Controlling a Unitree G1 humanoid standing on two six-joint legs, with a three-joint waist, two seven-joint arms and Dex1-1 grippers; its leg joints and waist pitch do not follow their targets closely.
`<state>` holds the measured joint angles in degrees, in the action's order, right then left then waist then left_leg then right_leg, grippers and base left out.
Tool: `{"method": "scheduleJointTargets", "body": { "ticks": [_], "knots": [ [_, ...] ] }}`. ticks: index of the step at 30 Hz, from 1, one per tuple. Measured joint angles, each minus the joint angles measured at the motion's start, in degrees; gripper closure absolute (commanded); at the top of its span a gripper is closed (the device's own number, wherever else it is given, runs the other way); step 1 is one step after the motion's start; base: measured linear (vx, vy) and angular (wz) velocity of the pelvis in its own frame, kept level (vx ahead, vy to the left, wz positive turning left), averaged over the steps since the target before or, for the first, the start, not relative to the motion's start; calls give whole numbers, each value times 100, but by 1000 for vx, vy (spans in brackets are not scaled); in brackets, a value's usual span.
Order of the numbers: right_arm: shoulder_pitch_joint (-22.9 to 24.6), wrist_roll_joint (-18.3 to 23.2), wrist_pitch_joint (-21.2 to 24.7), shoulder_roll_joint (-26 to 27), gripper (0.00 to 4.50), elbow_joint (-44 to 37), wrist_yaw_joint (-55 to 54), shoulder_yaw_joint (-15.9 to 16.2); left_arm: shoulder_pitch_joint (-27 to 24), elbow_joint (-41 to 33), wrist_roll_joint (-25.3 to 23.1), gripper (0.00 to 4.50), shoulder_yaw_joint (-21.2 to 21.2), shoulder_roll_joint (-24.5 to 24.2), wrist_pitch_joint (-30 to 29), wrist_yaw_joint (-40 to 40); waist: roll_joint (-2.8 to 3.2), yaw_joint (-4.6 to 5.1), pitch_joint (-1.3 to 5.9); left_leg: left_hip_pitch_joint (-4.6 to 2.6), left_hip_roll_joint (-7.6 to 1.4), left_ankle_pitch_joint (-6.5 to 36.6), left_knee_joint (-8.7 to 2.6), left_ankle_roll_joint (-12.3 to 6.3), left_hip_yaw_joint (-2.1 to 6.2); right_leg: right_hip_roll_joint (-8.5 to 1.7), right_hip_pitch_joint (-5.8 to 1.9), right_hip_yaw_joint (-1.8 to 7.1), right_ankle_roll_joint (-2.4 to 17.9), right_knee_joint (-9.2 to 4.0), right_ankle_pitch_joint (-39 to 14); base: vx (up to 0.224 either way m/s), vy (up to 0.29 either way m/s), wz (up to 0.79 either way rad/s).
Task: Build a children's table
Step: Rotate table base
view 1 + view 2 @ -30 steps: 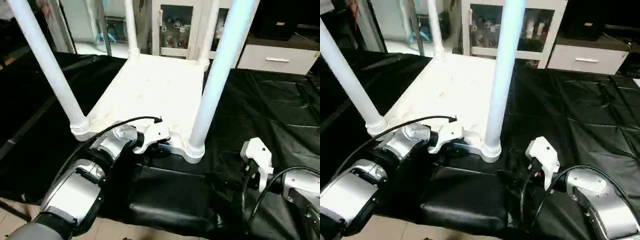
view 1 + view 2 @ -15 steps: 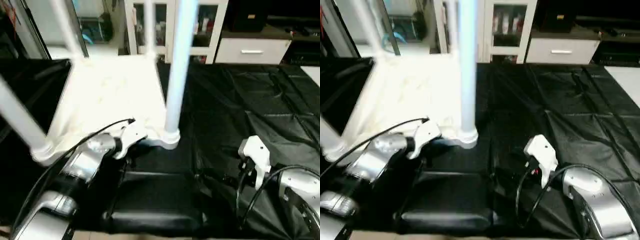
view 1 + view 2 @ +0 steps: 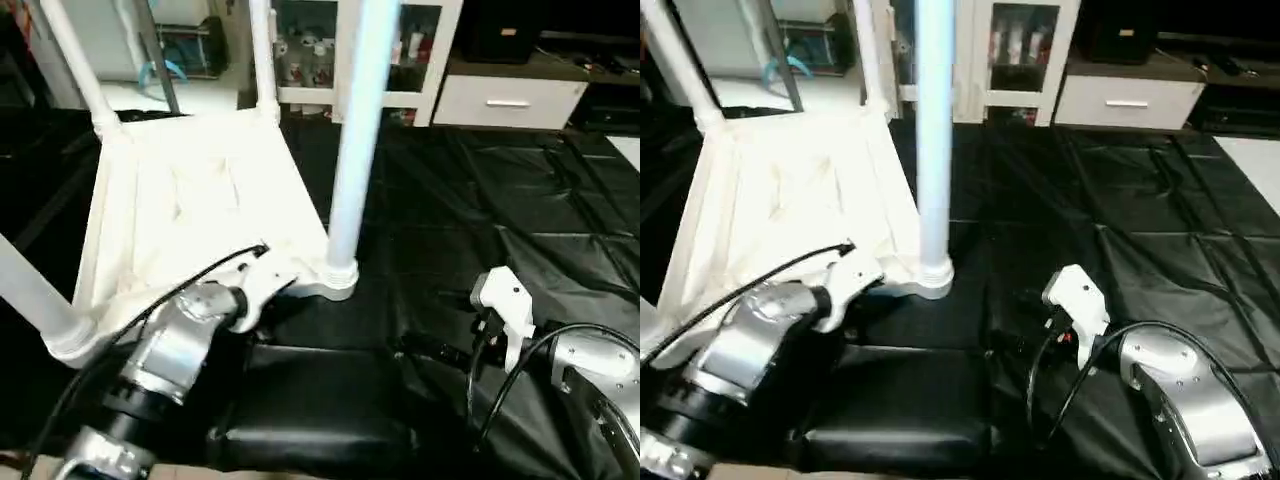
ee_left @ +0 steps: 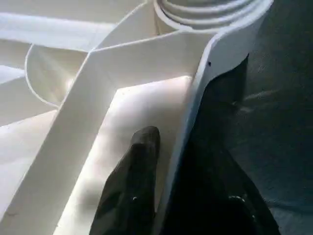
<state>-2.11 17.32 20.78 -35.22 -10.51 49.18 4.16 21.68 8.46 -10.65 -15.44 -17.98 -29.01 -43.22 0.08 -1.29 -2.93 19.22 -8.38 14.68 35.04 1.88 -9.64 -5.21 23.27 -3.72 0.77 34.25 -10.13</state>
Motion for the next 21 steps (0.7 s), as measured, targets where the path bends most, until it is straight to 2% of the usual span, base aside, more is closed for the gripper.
{"method": "scheduleJointTargets", "body": {
  "ticks": [4,5,6,8,10,12,15,21],
  "knots": [
    [0,2,0,-80,61,7,18,0,-123,-292,287,365,-4,46,-191,-222,16,-117,0,15,0,0,-6,-1,-1,-2,4,-6,1,-14,1,0,0,0],
    [-1,2,0,-130,61,20,38,-2,-123,-331,360,332,-9,45,-262,-330,20,-166,0,19,-1,0,-5,-1,-3,-5,5,-9,1,-14,1,0,0,0],
    [-1,1,0,-143,61,36,73,-3,-123,-354,391,332,-11,45,-308,-394,19,-201,0,19,-1,0,-4,-1,-3,-5,5,-9,1,-13,1,0,0,0],
    [0,-8,-7,-153,61,60,139,-2,-118,-372,446,300,0,10,-370,-516,20,-240,0,21,-2,-1,-2,-2,-5,-7,5,-10,1,-12,1,0,0,0],
    [0,-17,-20,-177,61,66,182,-3,-112,-370,504,297,3,-38,-385,-606,17,-253,-1,26,-2,-2,1,-1,-5,-7,5,-10,2,-11,1,0,0,0],
    [-1,-20,-22,-195,61,68,200,-3,-90,-346,599,267,3,-85,-308,-675,17,-259,-1,29,-2,-2,5,-1,-5,-9,5,-10,3,-11,2,0,0,0],
    [-7,-19,-23,-211,61,69,220,-2,0,-194,677,259,-16,-109,128,-838,17,-271,-2,30,-2,-2,8,-1,-6,-9,5,-10,3,-9,2,0,0,0],
    [-7,-22,-32,-328,61,91,319,-2,709,846,754,259,-61,-203,1229,-1175,19,-319,-1,25,-5,-4,25,-2,-7,-9,4,-9,7,10,7,0,0,0]
  ]
}}
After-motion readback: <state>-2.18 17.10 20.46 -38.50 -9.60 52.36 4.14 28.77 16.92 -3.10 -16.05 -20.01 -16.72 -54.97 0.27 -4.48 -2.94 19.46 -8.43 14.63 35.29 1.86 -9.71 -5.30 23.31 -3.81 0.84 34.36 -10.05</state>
